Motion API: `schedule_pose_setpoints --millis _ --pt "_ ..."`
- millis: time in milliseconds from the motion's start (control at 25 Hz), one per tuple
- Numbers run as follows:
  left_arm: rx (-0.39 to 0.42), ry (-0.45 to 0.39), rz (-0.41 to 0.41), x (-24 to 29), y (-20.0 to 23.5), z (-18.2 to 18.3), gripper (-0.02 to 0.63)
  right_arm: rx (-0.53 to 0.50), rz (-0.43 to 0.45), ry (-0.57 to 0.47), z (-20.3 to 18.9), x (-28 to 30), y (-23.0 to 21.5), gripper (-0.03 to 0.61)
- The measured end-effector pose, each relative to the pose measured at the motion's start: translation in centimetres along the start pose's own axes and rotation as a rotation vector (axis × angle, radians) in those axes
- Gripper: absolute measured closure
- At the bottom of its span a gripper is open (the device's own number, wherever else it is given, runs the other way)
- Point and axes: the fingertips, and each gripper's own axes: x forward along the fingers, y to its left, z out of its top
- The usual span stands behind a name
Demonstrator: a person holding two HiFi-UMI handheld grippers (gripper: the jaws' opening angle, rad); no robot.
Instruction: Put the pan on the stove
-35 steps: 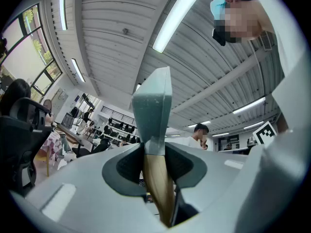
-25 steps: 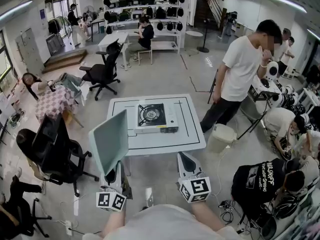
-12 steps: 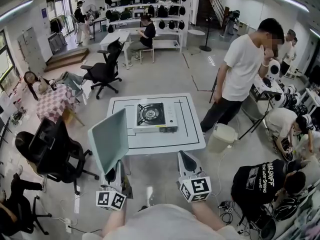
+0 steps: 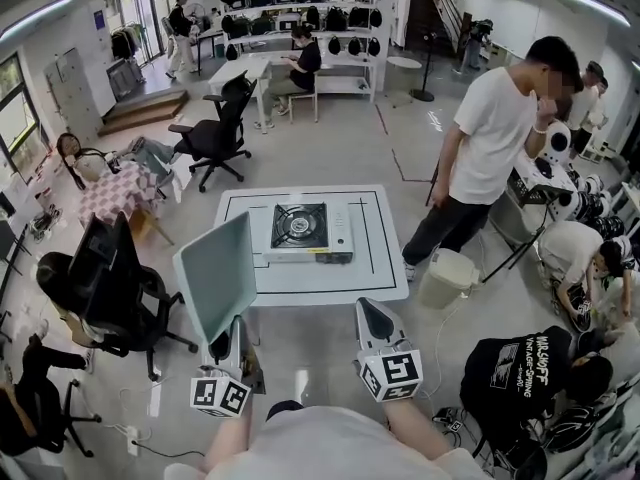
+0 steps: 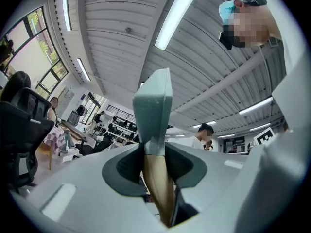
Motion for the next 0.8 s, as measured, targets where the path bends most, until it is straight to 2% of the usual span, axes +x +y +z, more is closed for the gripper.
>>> schedule_pose_setpoints --millis 440,800 --pt "-0.016 0.008 -0.005 4.2 0.7 -0.9 0.488 0.011 -0.004 0.0 -0.3 3.5 -2.5 0.571" --pt "-0.03 0.039 -0.062 13.1 5.4 -2.7 0.489 -0.005 -0.026 0.022 -0.8 12.3 -4.2 0.571"
